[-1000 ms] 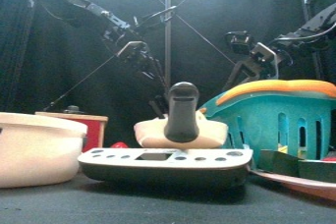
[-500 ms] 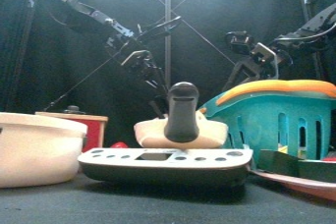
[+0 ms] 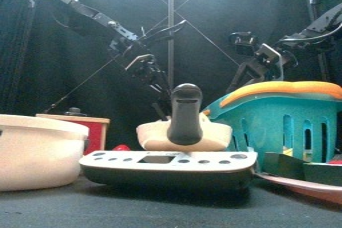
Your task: Grab knife sharpener
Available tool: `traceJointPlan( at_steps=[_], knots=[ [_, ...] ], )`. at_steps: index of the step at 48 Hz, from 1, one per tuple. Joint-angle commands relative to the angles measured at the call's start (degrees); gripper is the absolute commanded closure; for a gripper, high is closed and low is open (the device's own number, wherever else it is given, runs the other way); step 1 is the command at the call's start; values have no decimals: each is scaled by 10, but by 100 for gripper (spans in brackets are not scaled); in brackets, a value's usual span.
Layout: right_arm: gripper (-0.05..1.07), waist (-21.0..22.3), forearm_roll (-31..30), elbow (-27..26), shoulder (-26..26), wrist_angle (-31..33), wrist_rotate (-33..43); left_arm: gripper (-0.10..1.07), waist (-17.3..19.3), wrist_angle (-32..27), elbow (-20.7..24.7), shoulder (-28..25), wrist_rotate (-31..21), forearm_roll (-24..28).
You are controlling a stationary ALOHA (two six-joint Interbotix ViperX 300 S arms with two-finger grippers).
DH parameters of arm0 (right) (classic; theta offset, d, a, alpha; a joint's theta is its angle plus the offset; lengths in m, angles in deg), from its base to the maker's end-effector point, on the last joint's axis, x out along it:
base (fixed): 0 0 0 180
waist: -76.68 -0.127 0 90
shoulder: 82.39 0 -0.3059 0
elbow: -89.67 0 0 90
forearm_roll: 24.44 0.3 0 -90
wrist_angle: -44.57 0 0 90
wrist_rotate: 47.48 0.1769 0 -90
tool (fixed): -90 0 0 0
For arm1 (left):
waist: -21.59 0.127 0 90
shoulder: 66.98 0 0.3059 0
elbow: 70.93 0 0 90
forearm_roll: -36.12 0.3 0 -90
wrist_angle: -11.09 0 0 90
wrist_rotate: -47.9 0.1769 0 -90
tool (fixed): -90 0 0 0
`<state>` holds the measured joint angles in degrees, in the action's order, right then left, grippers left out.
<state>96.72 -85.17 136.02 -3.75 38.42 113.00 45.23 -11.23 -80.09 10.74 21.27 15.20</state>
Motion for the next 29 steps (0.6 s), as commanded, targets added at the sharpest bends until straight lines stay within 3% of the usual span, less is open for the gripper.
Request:
traceJointPlan(
  at_steps=[1,29],
  knots=[
    [3,1,0,-10,-5,-2,-1,31,0,3,7,4,-1,1],
    [3,1,2,-11,-4,-2,-1,33,-1,-25,14,25,-14,3]
  ],
)
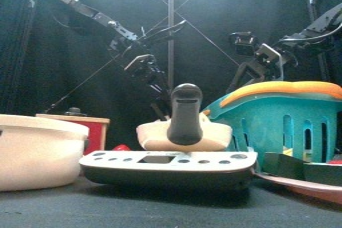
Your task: Grab knife sharpener
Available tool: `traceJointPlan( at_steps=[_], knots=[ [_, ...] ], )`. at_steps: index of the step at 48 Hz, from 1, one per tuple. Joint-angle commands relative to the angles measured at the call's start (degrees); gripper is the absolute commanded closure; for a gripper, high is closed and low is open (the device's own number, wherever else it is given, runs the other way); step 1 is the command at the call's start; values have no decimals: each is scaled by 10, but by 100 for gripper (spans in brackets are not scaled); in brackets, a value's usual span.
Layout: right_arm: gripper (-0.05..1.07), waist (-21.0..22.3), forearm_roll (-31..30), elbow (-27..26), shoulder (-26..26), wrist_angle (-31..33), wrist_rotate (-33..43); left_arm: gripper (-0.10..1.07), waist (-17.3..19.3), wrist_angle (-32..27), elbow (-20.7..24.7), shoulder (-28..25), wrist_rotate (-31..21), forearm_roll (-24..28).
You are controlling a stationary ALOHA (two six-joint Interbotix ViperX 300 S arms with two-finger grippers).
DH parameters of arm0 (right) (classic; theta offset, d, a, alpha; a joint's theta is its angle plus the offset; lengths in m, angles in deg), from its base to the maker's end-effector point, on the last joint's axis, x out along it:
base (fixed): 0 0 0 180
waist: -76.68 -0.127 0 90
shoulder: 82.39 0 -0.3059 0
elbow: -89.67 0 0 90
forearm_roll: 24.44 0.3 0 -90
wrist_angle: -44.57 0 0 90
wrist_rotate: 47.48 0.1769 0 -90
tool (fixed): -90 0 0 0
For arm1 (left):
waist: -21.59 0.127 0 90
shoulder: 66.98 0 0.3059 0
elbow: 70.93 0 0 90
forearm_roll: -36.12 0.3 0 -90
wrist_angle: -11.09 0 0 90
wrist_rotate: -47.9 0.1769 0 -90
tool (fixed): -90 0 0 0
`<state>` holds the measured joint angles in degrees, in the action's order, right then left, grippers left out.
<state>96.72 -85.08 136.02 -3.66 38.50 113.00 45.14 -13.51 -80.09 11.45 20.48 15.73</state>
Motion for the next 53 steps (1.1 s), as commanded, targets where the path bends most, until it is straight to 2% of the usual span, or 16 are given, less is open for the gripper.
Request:
traceJointPlan(
  at_steps=[1,7,27,53],
  knots=[
    [3,1,1,-11,-5,-3,-1,33,0,-3,15,18,-10,-3],
    [3,1,1,-11,-6,-3,-1,33,0,-17,20,23,-33,8],
    [3,0,1,-11,-5,-3,-1,33,-11,-32,33,31,-105,100],
    [3,0,0,-12,-5,-3,-1,33,-18,-41,31,51,-118,94]
  ],
)
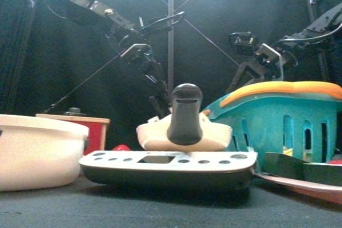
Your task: Grab knife sharpener
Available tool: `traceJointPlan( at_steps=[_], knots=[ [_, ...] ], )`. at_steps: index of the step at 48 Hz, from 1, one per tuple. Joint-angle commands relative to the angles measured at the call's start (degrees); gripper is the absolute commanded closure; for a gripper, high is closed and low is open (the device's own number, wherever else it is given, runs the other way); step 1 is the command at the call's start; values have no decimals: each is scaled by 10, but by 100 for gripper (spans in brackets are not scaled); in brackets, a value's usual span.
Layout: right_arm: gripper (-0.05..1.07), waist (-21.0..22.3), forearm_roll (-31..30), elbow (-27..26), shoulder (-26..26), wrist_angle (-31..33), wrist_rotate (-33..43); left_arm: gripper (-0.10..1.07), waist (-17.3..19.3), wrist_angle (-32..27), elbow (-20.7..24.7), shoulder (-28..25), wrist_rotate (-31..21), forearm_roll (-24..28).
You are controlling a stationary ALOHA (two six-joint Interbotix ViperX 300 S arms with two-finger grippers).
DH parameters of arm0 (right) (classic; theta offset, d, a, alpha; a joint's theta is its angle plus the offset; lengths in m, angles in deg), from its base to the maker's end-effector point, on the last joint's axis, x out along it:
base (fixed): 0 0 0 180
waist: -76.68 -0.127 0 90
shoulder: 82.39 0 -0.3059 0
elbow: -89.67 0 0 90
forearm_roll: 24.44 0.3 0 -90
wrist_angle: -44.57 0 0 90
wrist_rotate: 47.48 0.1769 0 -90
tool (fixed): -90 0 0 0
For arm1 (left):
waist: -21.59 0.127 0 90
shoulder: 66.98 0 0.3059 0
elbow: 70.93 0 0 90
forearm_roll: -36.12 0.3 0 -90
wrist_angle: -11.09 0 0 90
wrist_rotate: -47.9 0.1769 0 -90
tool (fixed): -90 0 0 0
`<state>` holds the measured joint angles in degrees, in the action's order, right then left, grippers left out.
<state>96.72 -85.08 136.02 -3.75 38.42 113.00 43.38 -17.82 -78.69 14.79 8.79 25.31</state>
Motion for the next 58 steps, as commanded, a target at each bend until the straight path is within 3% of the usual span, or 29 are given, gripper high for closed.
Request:
traceJointPlan(
  at_steps=[1,25,37,50,58],
  knots=[
    [3,0,1,-12,-5,-2,-1,33,0,1,16,18,-2,-2],
    [3,0,1,-12,-4,-2,-1,33,-14,-13,-3,54,-3,-18],
    [3,0,0,-14,-4,-2,-1,33,-14,-32,-4,74,-28,-13],
    [4,-2,-4,-64,6,-9,-3,33,-18,-27,-15,62,-55,12],
    [4,-9,-18,-110,57,-25,-3,33,-18,-11,-17,59,-61,12]
  ],
)
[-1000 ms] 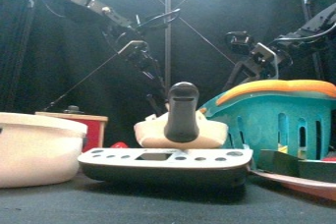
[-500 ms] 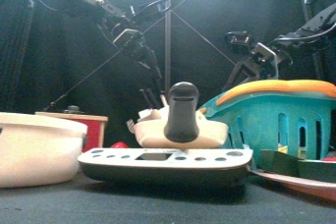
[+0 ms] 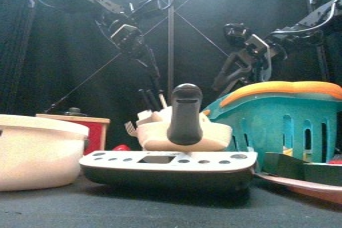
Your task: Grab knife sharpener
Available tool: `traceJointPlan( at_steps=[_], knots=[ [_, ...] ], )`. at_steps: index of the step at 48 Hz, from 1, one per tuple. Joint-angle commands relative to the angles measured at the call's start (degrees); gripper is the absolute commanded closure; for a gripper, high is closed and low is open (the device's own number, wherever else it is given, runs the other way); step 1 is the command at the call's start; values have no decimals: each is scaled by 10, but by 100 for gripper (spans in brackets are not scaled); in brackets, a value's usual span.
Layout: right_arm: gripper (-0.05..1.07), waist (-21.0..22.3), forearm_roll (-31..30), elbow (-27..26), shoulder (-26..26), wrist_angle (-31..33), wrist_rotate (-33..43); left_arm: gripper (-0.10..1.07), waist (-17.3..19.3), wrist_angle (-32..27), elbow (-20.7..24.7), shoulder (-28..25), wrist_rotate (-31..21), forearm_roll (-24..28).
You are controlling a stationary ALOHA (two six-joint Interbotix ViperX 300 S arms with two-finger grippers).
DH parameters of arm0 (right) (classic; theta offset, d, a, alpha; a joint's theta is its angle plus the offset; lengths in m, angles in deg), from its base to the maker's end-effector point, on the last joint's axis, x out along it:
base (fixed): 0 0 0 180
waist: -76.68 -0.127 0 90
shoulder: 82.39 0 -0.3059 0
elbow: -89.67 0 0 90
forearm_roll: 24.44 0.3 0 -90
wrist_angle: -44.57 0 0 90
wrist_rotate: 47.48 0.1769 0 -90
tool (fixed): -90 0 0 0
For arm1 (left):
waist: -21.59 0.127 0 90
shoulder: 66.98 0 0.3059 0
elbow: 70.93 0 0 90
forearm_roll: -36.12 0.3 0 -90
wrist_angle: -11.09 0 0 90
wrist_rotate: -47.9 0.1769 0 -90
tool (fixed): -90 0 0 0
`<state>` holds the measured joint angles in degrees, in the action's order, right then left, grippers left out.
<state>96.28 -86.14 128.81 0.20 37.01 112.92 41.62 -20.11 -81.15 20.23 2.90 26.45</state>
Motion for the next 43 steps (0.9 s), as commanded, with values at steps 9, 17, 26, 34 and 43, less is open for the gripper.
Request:
traceJointPlan(
  at_steps=[9,17,26,34,43],
  knots=[
    [11,-14,-32,-109,95,-22,-2,33,-6,22,5,-4,-6,-3],
    [26,-17,-44,-171,161,-16,-1,33,-6,25,5,-4,-8,-3],
    [48,-18,-43,-182,179,6,-1,33,-6,35,-7,0,-12,-6],
    [64,-18,-37,-192,181,7,0,33,-7,61,-18,0,-13,-6],
    [70,-12,-24,-204,200,11,0,33,-8,69,-18,0,-13,-12]
  ],
)
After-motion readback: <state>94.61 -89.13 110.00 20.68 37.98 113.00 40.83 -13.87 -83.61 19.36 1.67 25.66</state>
